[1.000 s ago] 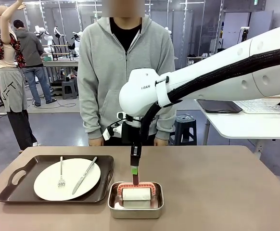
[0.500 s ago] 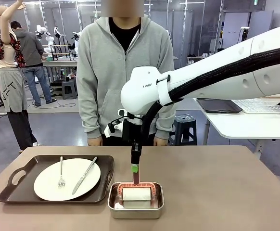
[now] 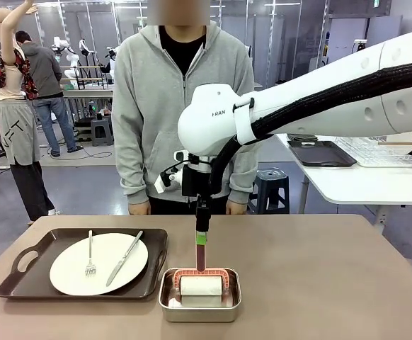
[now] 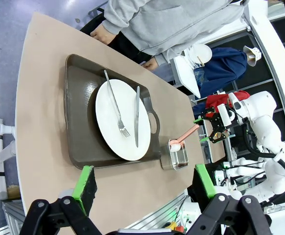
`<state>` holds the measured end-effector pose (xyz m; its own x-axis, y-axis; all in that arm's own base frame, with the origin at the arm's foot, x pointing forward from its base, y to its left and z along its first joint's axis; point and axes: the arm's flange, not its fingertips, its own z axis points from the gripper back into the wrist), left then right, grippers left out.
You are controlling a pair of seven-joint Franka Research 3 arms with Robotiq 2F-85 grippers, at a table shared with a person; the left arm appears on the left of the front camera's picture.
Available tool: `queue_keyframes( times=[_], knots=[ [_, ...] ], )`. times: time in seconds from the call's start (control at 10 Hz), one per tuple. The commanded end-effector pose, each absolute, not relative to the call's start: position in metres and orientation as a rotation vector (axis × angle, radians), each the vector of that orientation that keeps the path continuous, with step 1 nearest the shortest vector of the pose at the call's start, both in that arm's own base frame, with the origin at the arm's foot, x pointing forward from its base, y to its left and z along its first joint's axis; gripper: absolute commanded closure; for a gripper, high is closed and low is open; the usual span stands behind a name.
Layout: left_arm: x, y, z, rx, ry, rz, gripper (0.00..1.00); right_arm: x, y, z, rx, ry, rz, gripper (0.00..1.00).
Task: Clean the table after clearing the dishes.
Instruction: Place the Lint Roller back on top of the Airtight Container.
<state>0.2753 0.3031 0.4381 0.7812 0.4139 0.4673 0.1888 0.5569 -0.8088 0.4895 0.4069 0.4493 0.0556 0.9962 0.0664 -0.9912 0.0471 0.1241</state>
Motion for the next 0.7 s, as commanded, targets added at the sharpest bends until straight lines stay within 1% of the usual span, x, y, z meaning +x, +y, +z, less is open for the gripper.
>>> queue_keyframes(
  times=[0.0,0.1,0.2,0.3,0.6],
  knots=[
    [0.273,0.304,0.44,-0.991,-0.689,0.144,0.0,0.492,0.404,0.453,0.129,0.052,1.534,0.0],
    [0.273,0.304,0.44,-0.991,-0.689,0.144,0.0,0.498,0.406,0.454,0.121,0.053,1.517,0.0],
    [0.273,0.304,0.44,-0.991,-0.689,0.144,0.0,0.507,0.407,0.453,0.001,0.179,1.438,0.0],
    [0.273,0.304,0.44,-0.991,-0.689,0.144,0.0,0.493,0.405,0.452,0.142,0.043,1.516,0.0],
    [0.273,0.304,0.44,-0.991,-0.689,0.144,0.0,0.493,0.405,0.452,0.142,0.043,1.516,0.0]
  ],
)
